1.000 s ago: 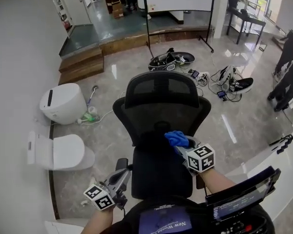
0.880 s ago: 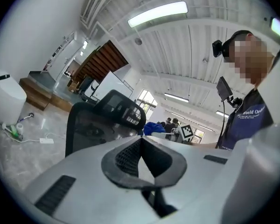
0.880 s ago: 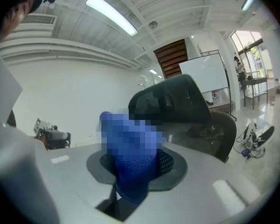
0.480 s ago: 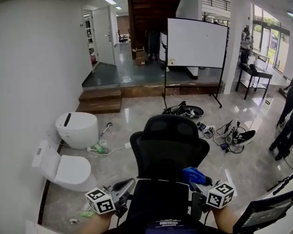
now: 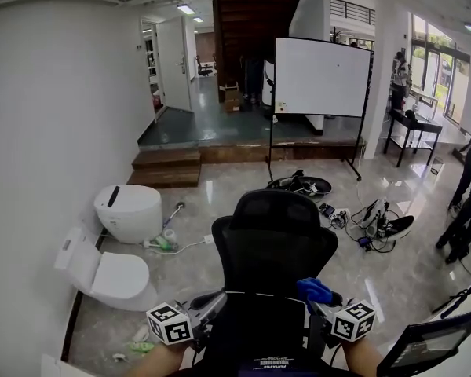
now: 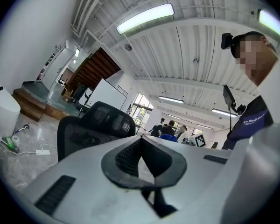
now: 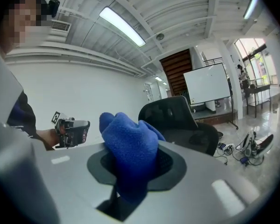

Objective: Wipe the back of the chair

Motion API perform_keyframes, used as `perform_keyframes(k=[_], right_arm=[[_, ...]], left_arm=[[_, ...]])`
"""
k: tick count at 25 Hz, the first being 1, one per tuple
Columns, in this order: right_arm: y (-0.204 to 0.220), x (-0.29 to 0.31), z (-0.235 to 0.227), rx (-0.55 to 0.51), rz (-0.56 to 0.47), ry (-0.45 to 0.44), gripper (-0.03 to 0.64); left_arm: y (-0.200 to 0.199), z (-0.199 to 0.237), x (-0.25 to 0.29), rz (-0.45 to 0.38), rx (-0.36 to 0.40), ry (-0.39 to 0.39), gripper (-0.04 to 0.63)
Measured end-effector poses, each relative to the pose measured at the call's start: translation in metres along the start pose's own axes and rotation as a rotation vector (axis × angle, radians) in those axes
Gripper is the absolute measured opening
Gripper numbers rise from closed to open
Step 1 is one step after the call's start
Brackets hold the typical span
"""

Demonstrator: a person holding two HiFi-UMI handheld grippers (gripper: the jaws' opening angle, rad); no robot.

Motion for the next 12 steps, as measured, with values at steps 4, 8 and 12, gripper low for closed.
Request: perform_keyframes(k=[4,8,12], right_arm=[[0.0024,0.0001,0.0040,-0.002,0.002,-0.008,0.104],[0.0060,-0.0006,0.0081,-0.002,0.014,-0.018,0.103],[0.0073,0.0048,0.0071,-0.008,0.017,-0.027,0.103]], left_arm=[[0.0042,-0.0025,-0.0026,0.012,-0.008,-0.001,0.003],[0.0067,-0.0048,-0.0081,0.017,-0.016,-0.010,0.003],[0.0073,-0.0021,-0.0078,0.021,-0.012,-0.010,0.003]])
Point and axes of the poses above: the fingertips, and each gripper's own axes: x forward along the fingers, z to its left, y out of its underside, the point moved 8 cm from there along -x, backward along the fingers, and after that the axes turned 5 degrees about -z, right-handed, at the moved point
